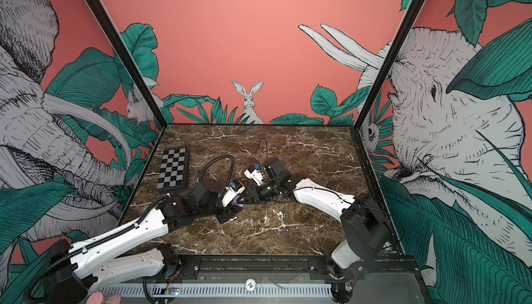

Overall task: Insert wireless bluetooth earbuds into charging case
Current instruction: Pick up the charging case from the center of the table.

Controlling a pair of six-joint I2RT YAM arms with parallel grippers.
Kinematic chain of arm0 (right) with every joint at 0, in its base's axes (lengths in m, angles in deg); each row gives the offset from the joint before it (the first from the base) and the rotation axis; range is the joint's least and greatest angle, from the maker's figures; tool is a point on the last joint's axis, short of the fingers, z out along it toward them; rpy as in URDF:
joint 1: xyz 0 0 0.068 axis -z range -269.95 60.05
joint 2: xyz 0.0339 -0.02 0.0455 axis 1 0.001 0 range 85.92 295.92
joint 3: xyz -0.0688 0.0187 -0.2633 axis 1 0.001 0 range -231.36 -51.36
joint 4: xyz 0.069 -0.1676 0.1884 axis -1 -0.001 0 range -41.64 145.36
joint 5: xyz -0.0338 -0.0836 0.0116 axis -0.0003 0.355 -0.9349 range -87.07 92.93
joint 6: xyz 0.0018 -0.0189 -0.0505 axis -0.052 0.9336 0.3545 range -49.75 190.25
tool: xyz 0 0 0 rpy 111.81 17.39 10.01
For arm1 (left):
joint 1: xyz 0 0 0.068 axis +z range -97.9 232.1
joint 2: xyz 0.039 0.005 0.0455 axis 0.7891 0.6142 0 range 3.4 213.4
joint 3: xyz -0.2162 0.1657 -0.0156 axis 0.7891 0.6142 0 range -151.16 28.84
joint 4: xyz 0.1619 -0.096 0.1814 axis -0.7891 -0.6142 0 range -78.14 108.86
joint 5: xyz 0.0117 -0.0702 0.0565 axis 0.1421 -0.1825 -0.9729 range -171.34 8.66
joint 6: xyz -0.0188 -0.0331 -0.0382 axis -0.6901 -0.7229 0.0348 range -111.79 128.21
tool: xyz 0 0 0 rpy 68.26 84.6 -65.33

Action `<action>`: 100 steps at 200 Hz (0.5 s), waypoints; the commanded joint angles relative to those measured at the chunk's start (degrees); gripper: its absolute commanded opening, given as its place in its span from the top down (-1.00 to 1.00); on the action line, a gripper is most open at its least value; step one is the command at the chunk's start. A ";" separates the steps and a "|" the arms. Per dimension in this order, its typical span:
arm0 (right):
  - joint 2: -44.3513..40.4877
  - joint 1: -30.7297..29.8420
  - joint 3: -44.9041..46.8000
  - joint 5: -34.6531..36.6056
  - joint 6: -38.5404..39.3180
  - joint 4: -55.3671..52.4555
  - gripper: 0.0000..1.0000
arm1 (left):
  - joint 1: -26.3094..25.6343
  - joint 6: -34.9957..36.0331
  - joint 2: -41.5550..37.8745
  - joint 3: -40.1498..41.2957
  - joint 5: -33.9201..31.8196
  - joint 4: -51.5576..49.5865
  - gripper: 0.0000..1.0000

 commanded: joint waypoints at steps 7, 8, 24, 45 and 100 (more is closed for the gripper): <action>0.09 -0.44 -1.40 0.04 1.65 0.84 0.05 | -0.64 2.16 -2.09 1.26 1.26 0.89 1.00; 0.05 -0.45 -1.38 0.03 1.61 0.87 0.06 | -0.64 2.23 -2.14 1.27 1.19 0.89 1.00; 0.03 -0.57 -1.28 -0.35 1.45 0.72 0.09 | -0.70 2.59 -2.44 1.28 -0.11 0.63 1.00; 0.12 -0.82 -0.76 -1.23 1.15 0.72 0.08 | -0.82 2.82 -3.02 1.43 -0.84 1.13 1.00; -0.61 -1.08 -1.05 -2.14 1.16 0.57 0.08 | -1.06 3.48 -1.77 1.33 -0.62 1.02 1.00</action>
